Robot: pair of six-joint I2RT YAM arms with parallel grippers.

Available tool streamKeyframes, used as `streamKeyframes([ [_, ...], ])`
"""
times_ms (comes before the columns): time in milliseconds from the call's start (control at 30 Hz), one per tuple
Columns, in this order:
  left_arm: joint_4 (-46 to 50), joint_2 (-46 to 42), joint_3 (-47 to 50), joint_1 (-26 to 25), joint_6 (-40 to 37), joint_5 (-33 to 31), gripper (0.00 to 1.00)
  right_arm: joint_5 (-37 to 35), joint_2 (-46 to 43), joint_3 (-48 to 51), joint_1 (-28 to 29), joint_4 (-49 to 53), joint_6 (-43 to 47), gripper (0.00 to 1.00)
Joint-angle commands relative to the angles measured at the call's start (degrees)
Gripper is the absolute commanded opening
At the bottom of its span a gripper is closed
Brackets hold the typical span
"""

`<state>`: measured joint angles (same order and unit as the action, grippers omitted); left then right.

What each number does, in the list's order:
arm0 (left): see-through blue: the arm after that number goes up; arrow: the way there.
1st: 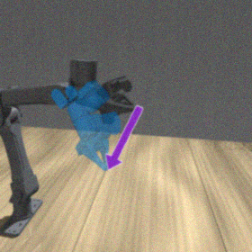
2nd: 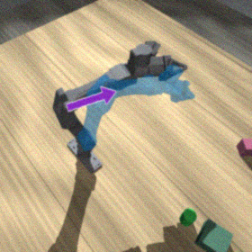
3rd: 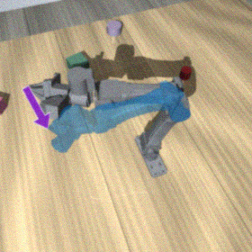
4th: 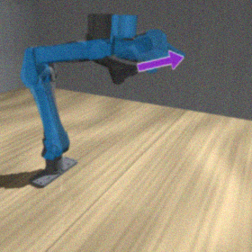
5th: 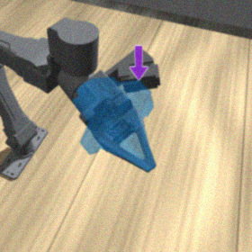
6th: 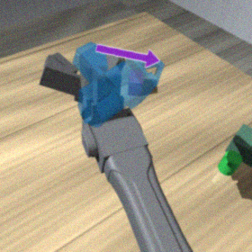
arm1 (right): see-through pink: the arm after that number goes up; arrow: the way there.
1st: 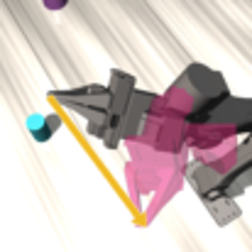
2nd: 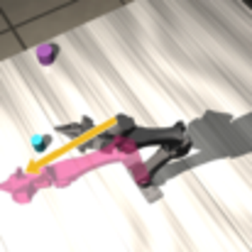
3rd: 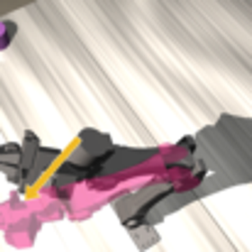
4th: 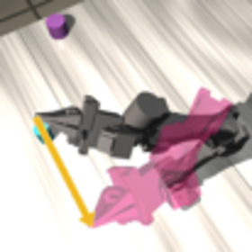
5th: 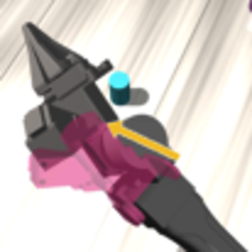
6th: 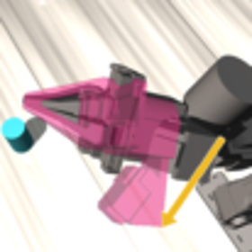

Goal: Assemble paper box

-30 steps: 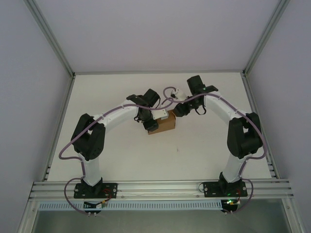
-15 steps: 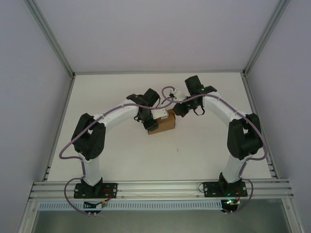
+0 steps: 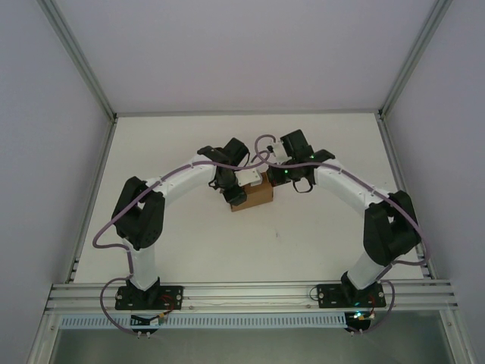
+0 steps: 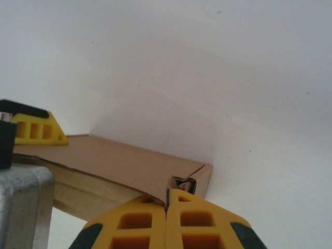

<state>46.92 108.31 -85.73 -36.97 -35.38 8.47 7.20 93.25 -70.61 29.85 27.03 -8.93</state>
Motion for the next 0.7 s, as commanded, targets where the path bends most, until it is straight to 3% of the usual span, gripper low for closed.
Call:
streamKeyframes([
  [0, -3.01, 0.51, 0.12, -0.3, 1.49, 0.51, 0.36, 1.83, -2.22, 1.22, 2.41, -6.88, -4.98, 0.01],
  [133, -3.17, -0.07, 0.92, -0.38, 1.41, 0.76, 0.37, -3.63, -2.89, 5.75, 2.73, -13.86, 0.5, 0.01],
  [300, -2.68, -0.29, 0.93, -0.51, 1.14, 0.58, 0.37, -1.93, -4.19, 10.56, 2.75, -22.46, 9.05, 0.02],
  [567, -1.93, 0.19, 0.82, -0.77, 0.72, 0.58, 0.36, -6.43, -4.75, 11.05, 2.65, -22.75, 13.44, 0.05],
  [667, -1.97, 0.26, 0.8, -0.77, 0.53, -0.01, 0.36, -6.79, -4.53, 9.56, 2.59, -18.78, 13.47, 0.12],
])
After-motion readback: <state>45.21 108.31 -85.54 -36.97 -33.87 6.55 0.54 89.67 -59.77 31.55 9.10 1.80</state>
